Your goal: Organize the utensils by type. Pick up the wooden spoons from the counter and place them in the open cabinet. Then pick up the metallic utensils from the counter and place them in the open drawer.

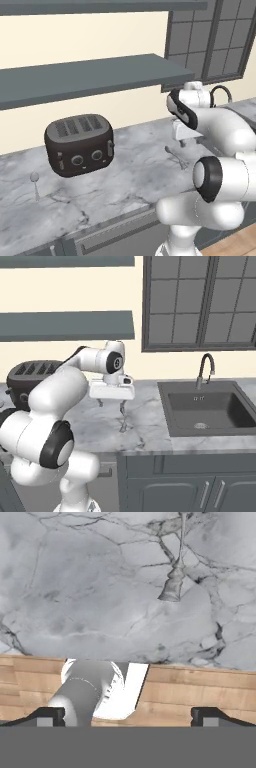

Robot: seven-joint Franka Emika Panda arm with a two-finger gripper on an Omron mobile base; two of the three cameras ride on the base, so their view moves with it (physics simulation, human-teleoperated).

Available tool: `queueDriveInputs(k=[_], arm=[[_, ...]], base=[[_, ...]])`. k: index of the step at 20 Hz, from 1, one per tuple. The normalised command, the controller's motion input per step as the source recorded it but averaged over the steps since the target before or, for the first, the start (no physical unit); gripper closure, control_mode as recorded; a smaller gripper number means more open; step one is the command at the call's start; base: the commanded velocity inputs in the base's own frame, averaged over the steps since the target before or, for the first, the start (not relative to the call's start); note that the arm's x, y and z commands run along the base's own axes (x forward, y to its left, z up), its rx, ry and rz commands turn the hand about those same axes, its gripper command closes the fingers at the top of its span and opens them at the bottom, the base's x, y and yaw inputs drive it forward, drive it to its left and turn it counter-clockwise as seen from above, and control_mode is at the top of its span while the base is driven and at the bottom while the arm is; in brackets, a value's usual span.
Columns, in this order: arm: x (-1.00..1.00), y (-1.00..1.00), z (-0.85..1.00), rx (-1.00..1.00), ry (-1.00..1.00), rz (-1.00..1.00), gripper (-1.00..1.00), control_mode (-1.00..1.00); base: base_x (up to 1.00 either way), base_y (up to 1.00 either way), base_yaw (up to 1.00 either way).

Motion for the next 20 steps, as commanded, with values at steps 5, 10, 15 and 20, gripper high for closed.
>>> queueDriveInputs(k=[5, 10, 15, 20], arm=[[0.0, -0.01, -0.47, 0.0, -0.01, 0.14, -1.0, -1.0], [0.19, 0.0, -0.31, 0.0, -0.03, 0.13, -1.0, -1.0], [0.13, 0.02, -0.32, 0.0, -0.1, 0.12, -1.0, -1.0], [0.21, 0.05, -0.26, 0.02, -0.21, 0.12, -1.0, -1.0]], base=[[0.0, 0.0, 0.0], [0.0, 0.0, 0.0], [0.0, 0.0, 0.0], [0.0, 0.0, 0.0]])
